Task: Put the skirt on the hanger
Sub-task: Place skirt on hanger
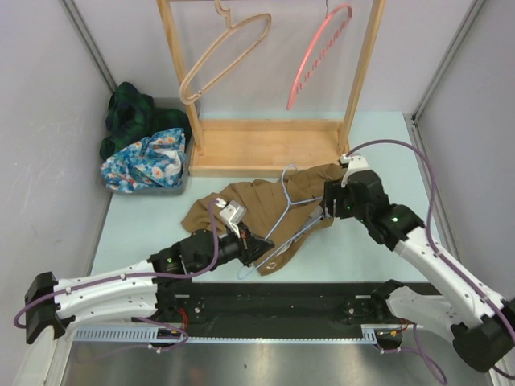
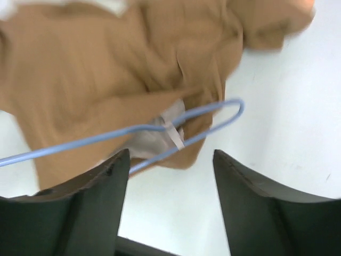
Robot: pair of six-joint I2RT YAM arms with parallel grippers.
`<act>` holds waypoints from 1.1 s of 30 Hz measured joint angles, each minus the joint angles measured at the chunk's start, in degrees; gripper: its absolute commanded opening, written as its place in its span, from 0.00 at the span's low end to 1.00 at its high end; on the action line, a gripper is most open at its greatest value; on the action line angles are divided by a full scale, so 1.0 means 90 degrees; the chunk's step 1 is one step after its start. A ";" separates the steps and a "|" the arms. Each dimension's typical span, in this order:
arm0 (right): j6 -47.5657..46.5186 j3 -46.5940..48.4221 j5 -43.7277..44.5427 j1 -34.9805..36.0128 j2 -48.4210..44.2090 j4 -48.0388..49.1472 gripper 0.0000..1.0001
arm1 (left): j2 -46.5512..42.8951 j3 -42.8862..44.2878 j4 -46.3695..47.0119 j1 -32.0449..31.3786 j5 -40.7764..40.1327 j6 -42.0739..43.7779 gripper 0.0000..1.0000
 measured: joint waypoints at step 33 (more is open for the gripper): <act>-0.1469 0.0962 -0.7691 -0.0580 0.0792 0.1416 0.46 | -0.0051 0.0000 0.0061 -0.0005 0.0826 0.0461 0.00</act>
